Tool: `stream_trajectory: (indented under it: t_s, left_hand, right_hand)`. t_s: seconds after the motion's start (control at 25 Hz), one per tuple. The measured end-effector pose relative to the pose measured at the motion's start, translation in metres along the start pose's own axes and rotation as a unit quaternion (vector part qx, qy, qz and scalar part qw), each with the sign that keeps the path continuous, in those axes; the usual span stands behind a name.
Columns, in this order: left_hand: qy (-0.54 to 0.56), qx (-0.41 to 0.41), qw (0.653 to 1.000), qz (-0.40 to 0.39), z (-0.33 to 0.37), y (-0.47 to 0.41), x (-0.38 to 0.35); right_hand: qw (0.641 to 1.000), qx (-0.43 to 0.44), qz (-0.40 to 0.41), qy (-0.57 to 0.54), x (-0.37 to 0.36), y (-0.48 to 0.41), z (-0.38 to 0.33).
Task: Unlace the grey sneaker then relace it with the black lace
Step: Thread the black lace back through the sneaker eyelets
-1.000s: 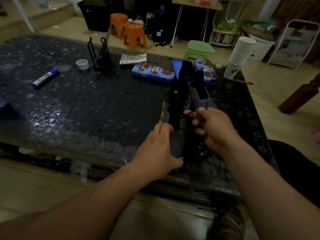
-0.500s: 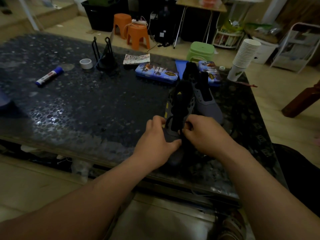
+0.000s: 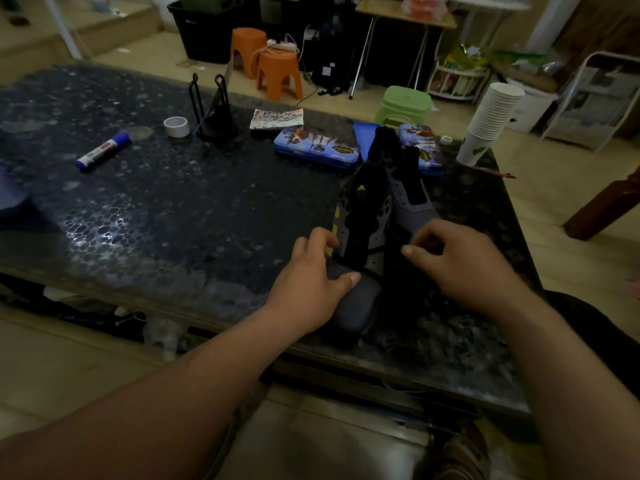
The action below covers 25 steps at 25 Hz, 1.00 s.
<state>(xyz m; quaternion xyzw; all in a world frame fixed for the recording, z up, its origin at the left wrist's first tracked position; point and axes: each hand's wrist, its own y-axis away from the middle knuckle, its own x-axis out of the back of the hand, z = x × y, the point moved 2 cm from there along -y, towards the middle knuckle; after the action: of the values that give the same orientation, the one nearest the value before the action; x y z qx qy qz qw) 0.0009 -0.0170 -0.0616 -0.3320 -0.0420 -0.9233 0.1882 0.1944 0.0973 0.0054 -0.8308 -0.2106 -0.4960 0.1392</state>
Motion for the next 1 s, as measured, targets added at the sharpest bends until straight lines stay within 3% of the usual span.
stream_trajectory:
  t_s: [0.12,0.28,0.6,0.72,0.84,1.0]
  left_hand:
    - [0.009,-0.020,1.000,0.022,0.002,0.003,0.004]
    - [0.013,0.017,0.999,0.025,0.003,0.004,0.002]
    - [0.038,0.037,0.999,-0.005,-0.007,0.002,-0.005]
    - [0.043,0.039,0.998,-0.008,-0.007,0.002,-0.006]
    - [0.044,0.050,0.997,-0.025,-0.006,0.002,-0.005]
    - [0.027,0.028,0.999,-0.015,0.002,-0.001,0.001]
  right_hand:
    - [0.994,0.087,0.072,-0.006,-0.017,-0.007,-0.020]
    - [0.993,0.112,-0.007,0.032,-0.042,-0.012,-0.040]
    - [0.992,0.093,-0.058,0.058,-0.051,-0.020,-0.047]
    - [0.996,0.056,-0.065,0.004,-0.017,-0.017,-0.035]
    - [0.986,-0.006,-0.066,-0.151,0.017,-0.005,-0.012]
    - [0.967,-0.022,-0.107,-0.232,0.008,0.003,-0.008]
